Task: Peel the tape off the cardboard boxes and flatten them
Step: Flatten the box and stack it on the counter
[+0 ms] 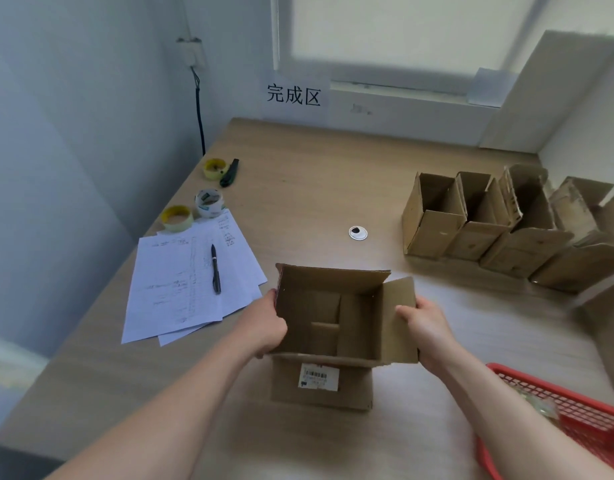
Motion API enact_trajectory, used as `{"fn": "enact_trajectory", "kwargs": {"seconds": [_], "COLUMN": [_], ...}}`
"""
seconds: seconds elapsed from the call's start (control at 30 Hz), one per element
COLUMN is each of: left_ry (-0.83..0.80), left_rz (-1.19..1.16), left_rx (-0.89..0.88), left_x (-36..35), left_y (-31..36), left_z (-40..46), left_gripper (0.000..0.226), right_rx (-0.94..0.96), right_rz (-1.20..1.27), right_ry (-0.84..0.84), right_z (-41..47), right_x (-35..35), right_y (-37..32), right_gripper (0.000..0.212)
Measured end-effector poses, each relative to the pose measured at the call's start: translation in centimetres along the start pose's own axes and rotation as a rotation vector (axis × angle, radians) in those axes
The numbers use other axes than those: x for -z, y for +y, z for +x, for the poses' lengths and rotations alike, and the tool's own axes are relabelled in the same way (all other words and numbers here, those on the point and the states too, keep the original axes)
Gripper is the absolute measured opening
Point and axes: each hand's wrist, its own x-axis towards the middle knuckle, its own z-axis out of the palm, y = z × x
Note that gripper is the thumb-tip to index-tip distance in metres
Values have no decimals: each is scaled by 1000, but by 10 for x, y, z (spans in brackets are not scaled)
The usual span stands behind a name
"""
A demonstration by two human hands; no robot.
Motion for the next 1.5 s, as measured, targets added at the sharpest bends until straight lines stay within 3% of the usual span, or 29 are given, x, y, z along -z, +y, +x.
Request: {"fn": "enact_trajectory", "kwargs": {"seconds": [0.17, 0.23, 0.33, 0.43, 0.53, 0.6, 0.73, 0.83, 0.9, 1.03, 1.1, 1.17, 1.27, 1.37, 1.5], "left_ry": [70, 55, -14, -183, -311, -287, -160, -45, -90, -135, -125, -144, -200, -59, 104], "left_rz": [-84, -28, 60, 113, -181, -408, -420, -466, -610, -737, -810, -919, -845, -709, -285], "left_rx": [-354, -450, -522, -451, -299, -197, -120, -37, 71, 136, 138, 115, 88, 137, 137], "left_x": [39, 43, 36, 17, 2, 0, 2, 2, 3, 14, 20, 21, 11, -1, -13], "left_y": [28, 31, 15, -15, -31, -29, -27, -40, -48, -54, -54, -48, -35, -38, -64], "left_z": [-4, -10, -21, -33, -40, -37, -24, -16, -14, -13, -10, -9, -7, -4, -4], "left_gripper": [89, 93, 92, 90, 90, 95, 86, 47, 32, 24, 21, 20, 26, 31, 48], "right_rx": [206, 121, -161, -326, -210, -90, 43, 97, 110, 166, 260, 362, 398, 343, 265], "right_rz": [377, 562, 670, 404, 41, -74, -161, -229, -307, -330, -304, -427, -724, -953, -1075], "right_ry": [176, 84, -100, -130, -81, -52, -79, -123, -144, -149, -181, -221, -257, -303, -347], "right_z": [10, 10, 6, 2, -1, -3, -13, -18, -18, -18, -18, -18, -15, -11, -8], "right_x": [8, 13, 29, 35, 21, 9, -14, -23, -26, -40, -50, -60, -73, -72, -63], "right_y": [-40, -35, -1, 32, 46, 47, 42, 42, 42, 40, 40, 43, 52, 61, 77], "right_gripper": [35, 39, 63, 58, 31, 20, 9, 27, 43, 22, 35, 39, 45, 57, 69]}}
